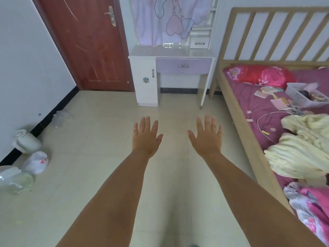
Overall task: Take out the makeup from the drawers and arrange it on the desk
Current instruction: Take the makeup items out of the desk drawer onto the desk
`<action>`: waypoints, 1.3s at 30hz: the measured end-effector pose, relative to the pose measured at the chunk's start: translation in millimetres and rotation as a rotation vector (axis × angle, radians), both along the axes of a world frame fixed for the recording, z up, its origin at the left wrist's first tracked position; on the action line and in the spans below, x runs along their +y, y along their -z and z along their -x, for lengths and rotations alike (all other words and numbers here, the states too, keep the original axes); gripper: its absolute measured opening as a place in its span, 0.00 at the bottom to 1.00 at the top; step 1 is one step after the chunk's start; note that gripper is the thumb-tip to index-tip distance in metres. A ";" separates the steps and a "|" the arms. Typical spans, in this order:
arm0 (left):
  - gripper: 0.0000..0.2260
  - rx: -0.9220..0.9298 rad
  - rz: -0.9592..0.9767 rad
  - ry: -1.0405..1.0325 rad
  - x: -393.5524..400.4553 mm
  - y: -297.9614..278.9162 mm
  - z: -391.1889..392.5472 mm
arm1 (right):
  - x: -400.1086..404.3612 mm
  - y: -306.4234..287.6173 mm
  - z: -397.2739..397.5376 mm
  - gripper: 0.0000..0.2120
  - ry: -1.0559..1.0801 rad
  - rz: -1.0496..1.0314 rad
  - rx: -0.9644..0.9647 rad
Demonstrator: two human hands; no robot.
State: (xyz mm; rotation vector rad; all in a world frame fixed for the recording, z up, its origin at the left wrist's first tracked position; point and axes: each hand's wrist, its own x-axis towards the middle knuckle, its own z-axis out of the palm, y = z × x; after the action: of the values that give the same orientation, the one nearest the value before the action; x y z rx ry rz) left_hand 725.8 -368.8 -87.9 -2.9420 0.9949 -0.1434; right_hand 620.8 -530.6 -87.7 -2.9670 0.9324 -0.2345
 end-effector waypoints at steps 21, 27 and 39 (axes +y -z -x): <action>0.24 0.181 -0.058 0.040 -334.8 38.6 -520.2 | -333.4 49.9 -521.7 0.28 -0.032 -0.086 0.182; 0.24 0.235 -0.085 0.087 -409.3 65.8 -683.6 | -407.2 72.7 -676.3 0.27 0.044 -0.174 0.225; 0.23 0.246 -0.028 0.183 -585.1 92.9 -924.2 | -561.3 120.8 -894.1 0.27 0.176 -0.331 0.300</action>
State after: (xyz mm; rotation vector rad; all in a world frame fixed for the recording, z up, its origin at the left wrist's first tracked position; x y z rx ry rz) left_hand 1650.0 -953.9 -180.7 -2.8893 1.2836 0.2325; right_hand 1514.9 -1091.9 -208.5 -2.6572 1.1350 0.3411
